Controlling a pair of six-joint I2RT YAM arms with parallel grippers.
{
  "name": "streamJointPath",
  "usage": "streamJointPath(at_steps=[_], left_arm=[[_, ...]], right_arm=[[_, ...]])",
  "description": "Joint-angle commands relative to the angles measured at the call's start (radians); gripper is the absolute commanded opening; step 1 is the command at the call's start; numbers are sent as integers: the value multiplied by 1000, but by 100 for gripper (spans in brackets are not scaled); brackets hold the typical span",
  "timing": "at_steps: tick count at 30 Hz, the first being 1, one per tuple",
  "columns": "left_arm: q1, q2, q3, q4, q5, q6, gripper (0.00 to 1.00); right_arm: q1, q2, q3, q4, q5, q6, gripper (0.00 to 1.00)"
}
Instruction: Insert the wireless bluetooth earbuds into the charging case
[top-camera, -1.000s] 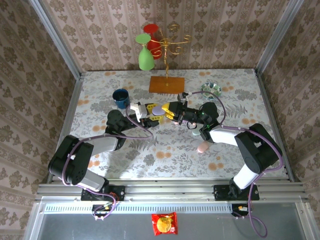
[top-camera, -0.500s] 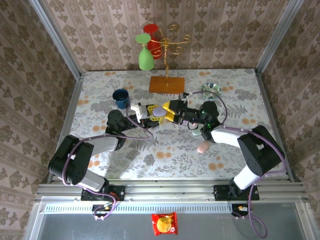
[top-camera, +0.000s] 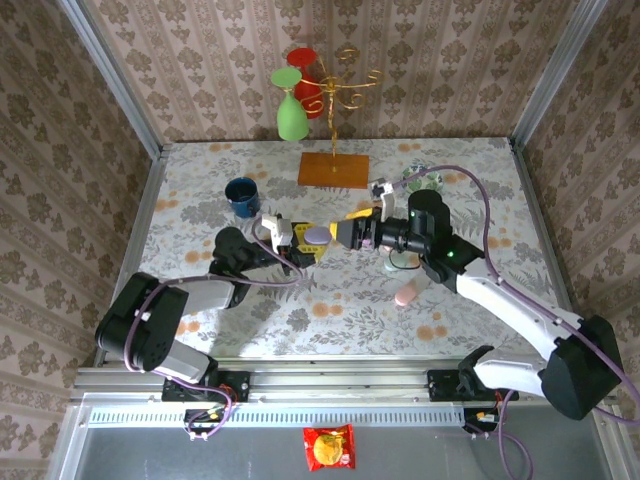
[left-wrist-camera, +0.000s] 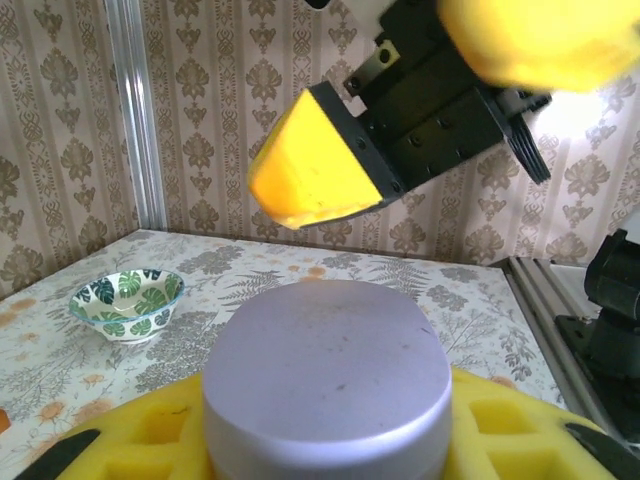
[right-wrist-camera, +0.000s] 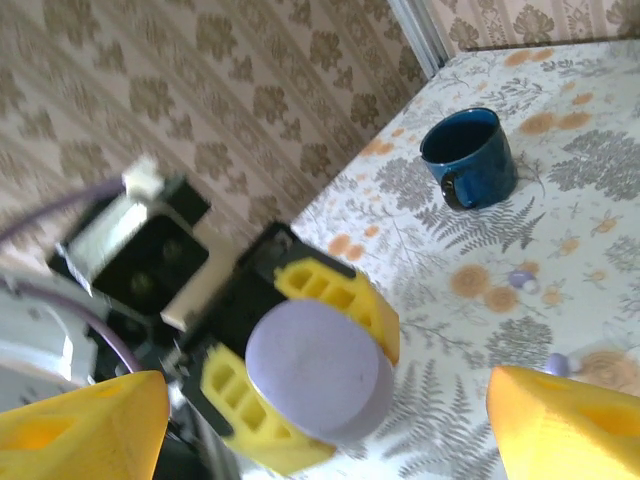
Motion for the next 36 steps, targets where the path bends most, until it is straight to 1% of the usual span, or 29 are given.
streamJointPath(at_steps=[1,5,8,12,17,21,29,31,36], left_arm=[[0,-31,-8,28,41,-69,37],[-1,-39,-6,29,47,-88,37],[-3,-45,-6,28,49,-97,37],[-4,-52,-11,29,66,-87,37],[-6,-67,-46,27,93,14,37],[-6,-81,-53,26,110,32,38],[-10,-86,-49,27,155,15,38],[-12,-84,-46,27,165,10,38],[-17,-82,-34,27,191,-23,38]], right_arm=[[41,-8,18,-96,71,-276,85],[84,30,53,-138,126,-342,85],[96,62,73,-159,177,-351,85],[98,66,74,-142,253,-308,85],[92,43,74,-123,296,-244,84],[80,44,84,-132,319,-234,83],[71,74,100,-116,273,-255,83],[67,89,107,-115,233,-268,82],[60,125,116,-101,74,-314,78]])
